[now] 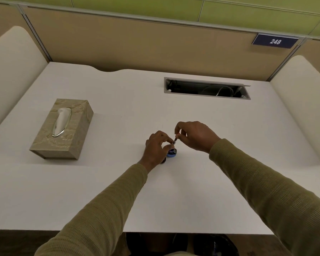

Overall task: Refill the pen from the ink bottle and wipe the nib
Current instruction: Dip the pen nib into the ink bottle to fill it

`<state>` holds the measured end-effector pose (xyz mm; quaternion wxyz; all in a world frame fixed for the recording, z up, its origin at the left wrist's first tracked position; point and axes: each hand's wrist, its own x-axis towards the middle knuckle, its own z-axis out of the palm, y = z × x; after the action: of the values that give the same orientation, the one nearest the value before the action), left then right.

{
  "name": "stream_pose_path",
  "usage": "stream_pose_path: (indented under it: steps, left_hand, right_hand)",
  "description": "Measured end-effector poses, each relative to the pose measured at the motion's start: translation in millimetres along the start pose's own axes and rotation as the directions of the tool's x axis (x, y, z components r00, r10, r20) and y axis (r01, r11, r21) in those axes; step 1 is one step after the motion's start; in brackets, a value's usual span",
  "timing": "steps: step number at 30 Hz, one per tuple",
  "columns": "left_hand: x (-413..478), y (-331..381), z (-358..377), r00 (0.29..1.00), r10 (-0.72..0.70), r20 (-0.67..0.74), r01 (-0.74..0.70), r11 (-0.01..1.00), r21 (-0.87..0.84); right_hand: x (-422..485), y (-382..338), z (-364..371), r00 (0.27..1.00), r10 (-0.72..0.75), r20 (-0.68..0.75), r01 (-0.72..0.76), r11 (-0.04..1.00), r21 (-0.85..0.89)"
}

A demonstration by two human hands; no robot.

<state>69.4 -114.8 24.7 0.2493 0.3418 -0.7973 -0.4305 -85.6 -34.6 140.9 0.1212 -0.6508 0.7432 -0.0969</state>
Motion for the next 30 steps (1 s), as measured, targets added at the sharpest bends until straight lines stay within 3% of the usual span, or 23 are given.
stream_pose_path:
  steps: [19,30]
  left_hand:
    - [-2.6,4.5,-4.2,1.000,-0.006,0.018,0.005,1.000,0.010]
    - [-2.7,10.0,-7.8,1.000,0.003,0.018,-0.003,1.000,0.008]
  right_hand:
    - [-3.2,-2.9,0.8,1.000,0.013,-0.021,-0.013,1.000,-0.024]
    - [-2.4,-4.4,0.0,0.995,0.096,-0.024,-0.095,0.994,0.045]
